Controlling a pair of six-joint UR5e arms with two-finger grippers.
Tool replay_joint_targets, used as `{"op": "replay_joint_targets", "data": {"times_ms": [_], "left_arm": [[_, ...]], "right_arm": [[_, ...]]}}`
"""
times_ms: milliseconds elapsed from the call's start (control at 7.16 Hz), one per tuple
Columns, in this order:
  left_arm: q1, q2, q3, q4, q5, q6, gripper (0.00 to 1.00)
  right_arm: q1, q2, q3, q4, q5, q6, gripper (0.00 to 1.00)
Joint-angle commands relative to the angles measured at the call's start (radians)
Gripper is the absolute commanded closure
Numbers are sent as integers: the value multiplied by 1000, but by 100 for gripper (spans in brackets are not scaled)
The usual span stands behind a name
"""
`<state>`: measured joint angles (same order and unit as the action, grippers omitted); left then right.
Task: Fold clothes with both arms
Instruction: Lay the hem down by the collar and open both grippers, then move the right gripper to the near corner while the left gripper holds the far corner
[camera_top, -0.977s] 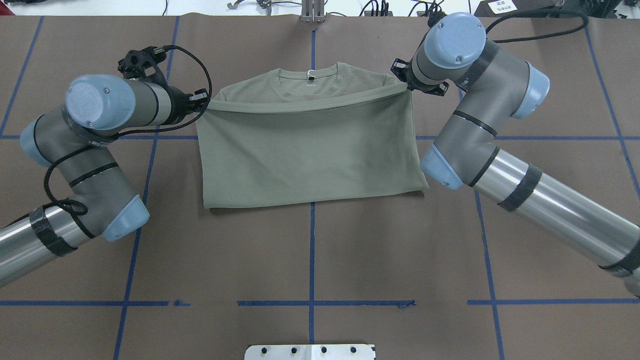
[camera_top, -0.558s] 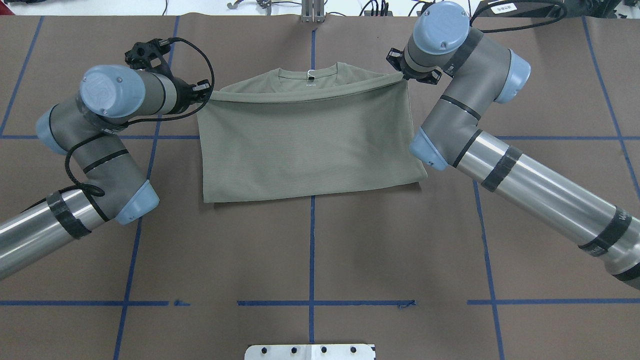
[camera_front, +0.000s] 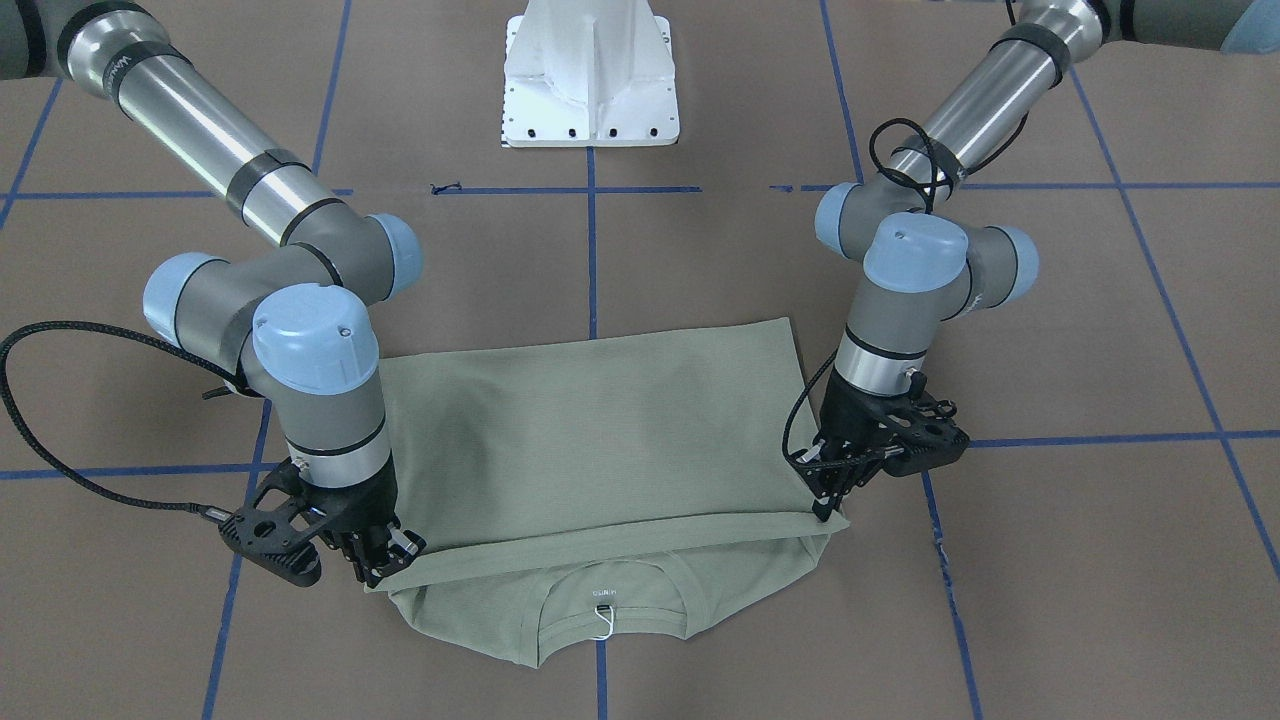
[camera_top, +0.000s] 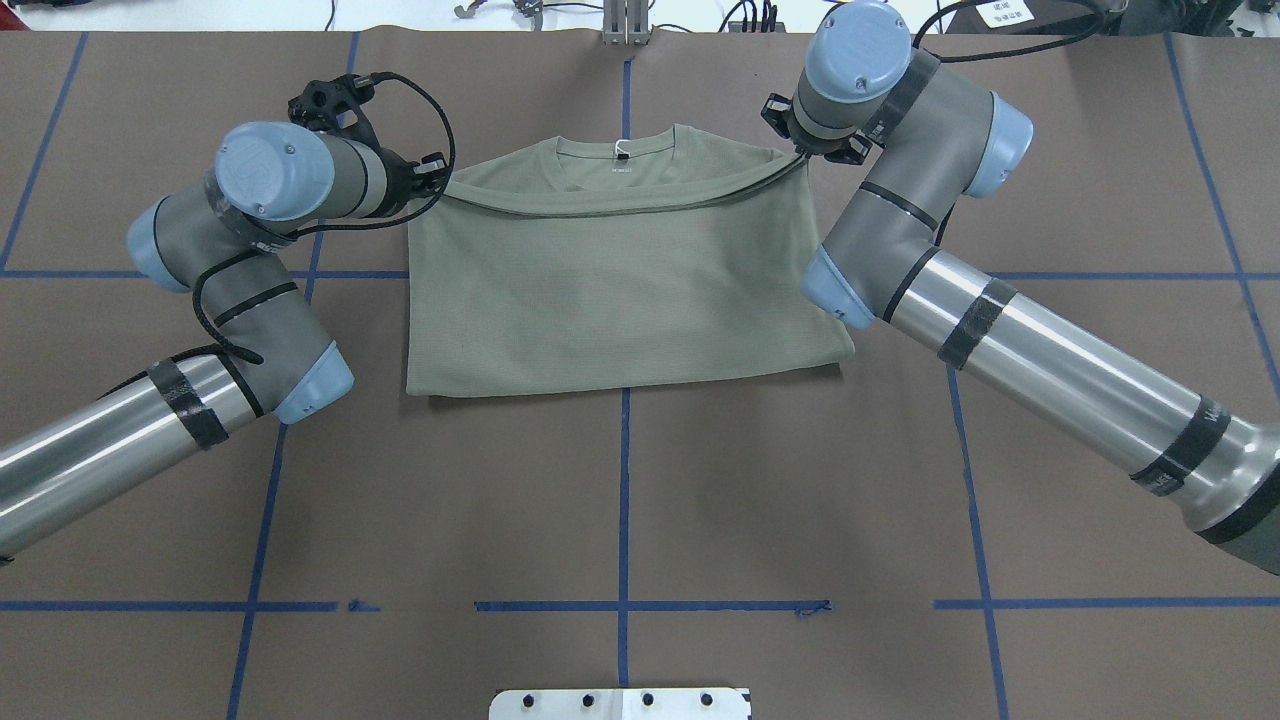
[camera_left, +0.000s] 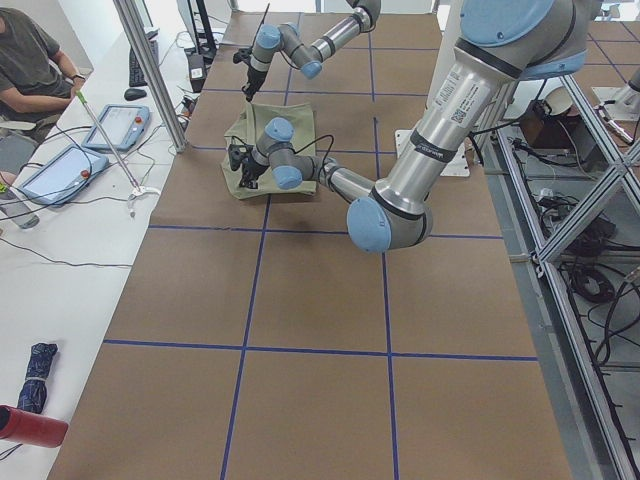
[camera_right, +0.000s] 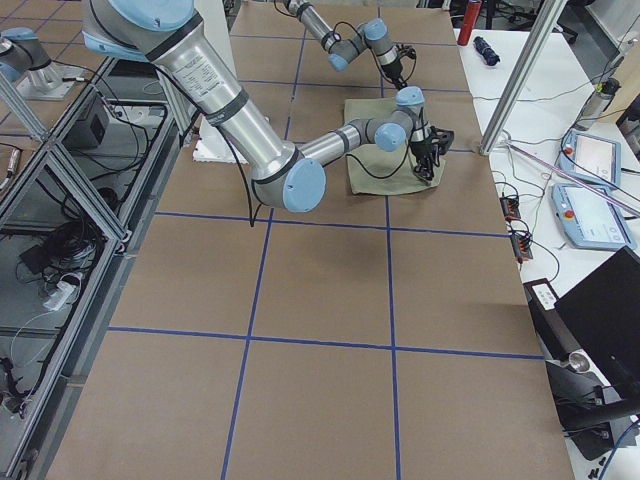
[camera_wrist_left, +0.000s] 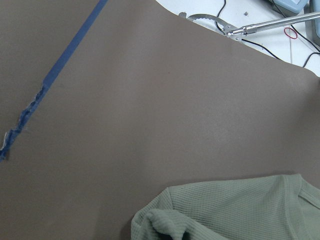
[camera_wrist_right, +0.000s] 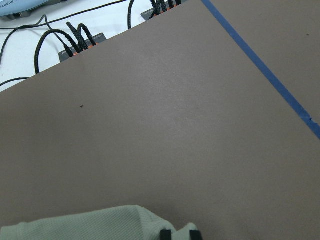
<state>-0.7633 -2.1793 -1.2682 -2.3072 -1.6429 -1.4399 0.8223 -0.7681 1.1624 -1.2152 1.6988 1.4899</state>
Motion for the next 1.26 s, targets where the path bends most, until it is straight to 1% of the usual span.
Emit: {"op": "replay_joint_targets", "data": {"times_ms": [0, 140, 279, 419, 558, 698, 838, 977, 1117], "left_arm": [[-1, 6, 9, -20, -2, 1, 61], [-1, 9, -5, -18, -2, -1, 61], [-1, 15, -32, -17, -6, -4, 61], [1, 16, -45, -15, -9, -5, 61], [-1, 16, -45, -14, -9, -5, 61], [1, 16, -45, -15, -9, -5, 61], [1, 16, -45, -14, -8, -5, 61], [1, 16, -48, -14, -6, -5, 61], [1, 18, -48, -12, -6, -4, 61]], "right_arm": [[0, 19, 0, -1, -1, 3, 48], [3, 12, 44, -1, 7, 12, 47], [-23, -81, 188, -10, 25, 24, 42], [-91, -246, 365, 3, 16, 97, 37], [-130, -325, 466, 3, 12, 177, 35], [-168, -398, 520, 5, 2, 231, 34], [-192, -436, 560, 5, -1, 271, 26], [-196, -439, 565, 5, 2, 352, 26], [-204, -457, 565, 3, 2, 374, 26]]}}
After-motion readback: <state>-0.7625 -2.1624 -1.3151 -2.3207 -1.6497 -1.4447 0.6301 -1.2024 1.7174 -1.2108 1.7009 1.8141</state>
